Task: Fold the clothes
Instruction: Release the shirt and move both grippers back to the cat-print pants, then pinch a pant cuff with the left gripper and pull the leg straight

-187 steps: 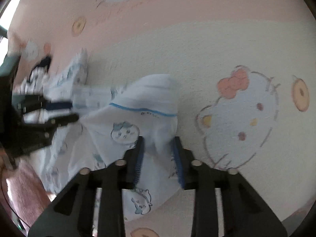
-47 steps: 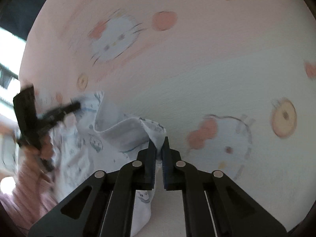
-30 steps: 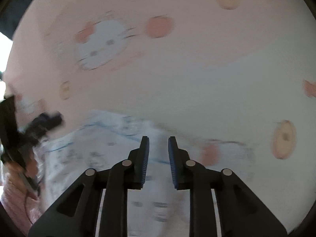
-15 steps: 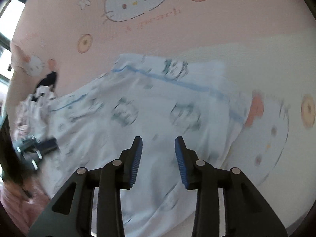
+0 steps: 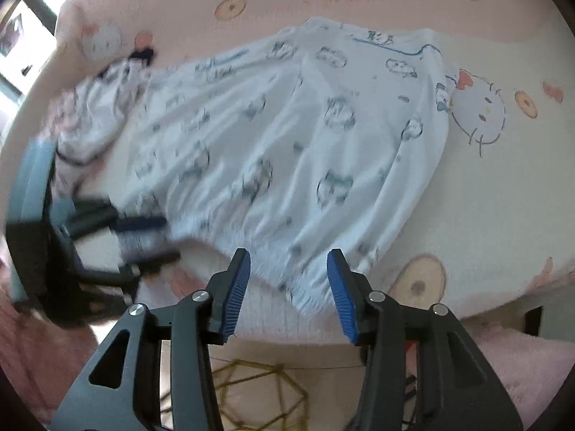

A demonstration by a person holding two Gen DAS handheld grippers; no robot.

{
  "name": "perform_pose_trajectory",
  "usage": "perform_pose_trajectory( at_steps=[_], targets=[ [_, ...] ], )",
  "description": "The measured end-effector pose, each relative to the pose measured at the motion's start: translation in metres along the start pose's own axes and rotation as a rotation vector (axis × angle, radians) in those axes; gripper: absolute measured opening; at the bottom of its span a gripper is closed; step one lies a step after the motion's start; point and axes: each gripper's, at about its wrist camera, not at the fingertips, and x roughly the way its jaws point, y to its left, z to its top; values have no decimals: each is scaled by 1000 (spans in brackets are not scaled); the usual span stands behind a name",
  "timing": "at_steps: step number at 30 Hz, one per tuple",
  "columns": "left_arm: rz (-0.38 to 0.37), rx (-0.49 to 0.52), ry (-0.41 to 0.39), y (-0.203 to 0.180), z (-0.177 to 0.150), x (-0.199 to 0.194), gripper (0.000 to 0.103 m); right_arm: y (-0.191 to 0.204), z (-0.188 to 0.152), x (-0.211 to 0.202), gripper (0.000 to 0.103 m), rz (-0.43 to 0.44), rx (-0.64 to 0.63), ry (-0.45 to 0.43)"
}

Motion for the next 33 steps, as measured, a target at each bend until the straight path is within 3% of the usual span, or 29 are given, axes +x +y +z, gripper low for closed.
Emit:
perform_pose_trajectory(
  at_steps=[5,9,16,19,24,28,31,33],
  targets=[
    [15,-61,-62,-2,12,-3,38,5,-19,17,46,-48,-38,50],
    [14,-103,-86,-1,18,-1,21,-2,-25,20,46,-96,-18,34],
    [-78,-205,-190,15,19,-33,16,-12,-31,16,45,-106,44,-2],
    [-9,-239,-217,18,14,-41,6,-10,-29,14,45,-143,31,-22],
    [59,-311,-282,31,12,-66,5,-8,-23,11,49,-165,48,-59],
    [102,-311,-340,27,10,-85,5,3,-21,7,49,-257,4,-95],
    [221,-227,-313,19,-1,-92,5,9,-19,3,48,-330,-33,-130],
    [260,-178,-244,10,-9,-83,5,15,-19,-4,43,-380,-64,-168]
  ],
)
